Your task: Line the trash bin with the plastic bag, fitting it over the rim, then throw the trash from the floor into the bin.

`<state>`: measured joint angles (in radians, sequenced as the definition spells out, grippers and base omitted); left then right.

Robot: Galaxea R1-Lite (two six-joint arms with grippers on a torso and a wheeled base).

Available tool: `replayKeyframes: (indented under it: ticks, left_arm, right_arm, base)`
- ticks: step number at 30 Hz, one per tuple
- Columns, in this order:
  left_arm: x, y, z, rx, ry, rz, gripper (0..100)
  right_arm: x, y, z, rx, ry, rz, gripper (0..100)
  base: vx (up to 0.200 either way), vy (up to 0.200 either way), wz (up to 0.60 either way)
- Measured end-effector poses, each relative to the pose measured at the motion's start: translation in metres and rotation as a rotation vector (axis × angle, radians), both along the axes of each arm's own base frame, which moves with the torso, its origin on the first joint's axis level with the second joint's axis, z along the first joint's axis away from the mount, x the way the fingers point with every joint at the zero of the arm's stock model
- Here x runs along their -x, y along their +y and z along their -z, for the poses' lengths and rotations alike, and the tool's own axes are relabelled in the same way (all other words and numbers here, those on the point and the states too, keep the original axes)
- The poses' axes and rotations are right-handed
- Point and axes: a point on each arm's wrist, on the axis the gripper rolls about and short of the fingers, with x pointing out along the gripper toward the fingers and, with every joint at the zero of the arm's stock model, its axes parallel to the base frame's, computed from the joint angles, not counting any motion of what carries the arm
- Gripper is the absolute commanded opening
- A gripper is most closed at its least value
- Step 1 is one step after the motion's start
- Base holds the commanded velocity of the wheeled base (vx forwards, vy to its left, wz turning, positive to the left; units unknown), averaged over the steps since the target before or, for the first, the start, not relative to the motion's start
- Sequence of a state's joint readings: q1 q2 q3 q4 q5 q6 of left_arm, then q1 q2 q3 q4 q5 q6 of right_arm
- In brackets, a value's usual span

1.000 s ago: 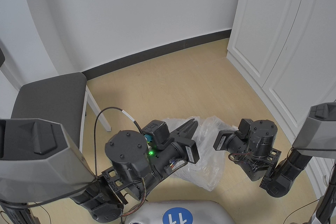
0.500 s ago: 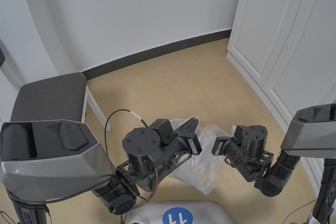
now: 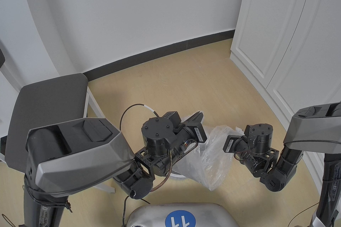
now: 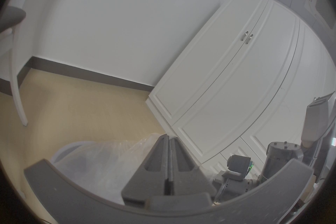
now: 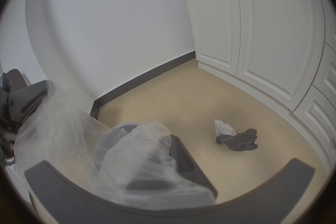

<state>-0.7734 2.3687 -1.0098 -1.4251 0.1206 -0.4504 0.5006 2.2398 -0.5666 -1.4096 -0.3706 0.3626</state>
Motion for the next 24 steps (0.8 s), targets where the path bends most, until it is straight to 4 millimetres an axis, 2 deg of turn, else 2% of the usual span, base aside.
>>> replayKeyframes:
  ticks: [7, 12, 24]
  left_arm:
    - [-0.039, 0.004, 0.012, 0.068, 0.022, 0.05, 0]
    - [-0.07, 0.019, 0.028, 0.119, 0.106, 0.04, 0]
    - [-0.091, 0.036, 0.049, 0.144, 0.157, 0.043, 0]
  right_arm:
    - [-0.003, -0.002, 0.002, 0.003, 0.001, 0.008, 0]
    - [0.001, 0.002, -0.002, 0.002, -0.004, -0.007, 0]
    - [0.012, 0.012, -0.009, 0.0, -0.017, -0.043, 0]
  base:
    - [0.0, 0.0, 0.0]
    - [0.0, 0.0, 0.0]
    - [0.0, 0.0, 0.0]
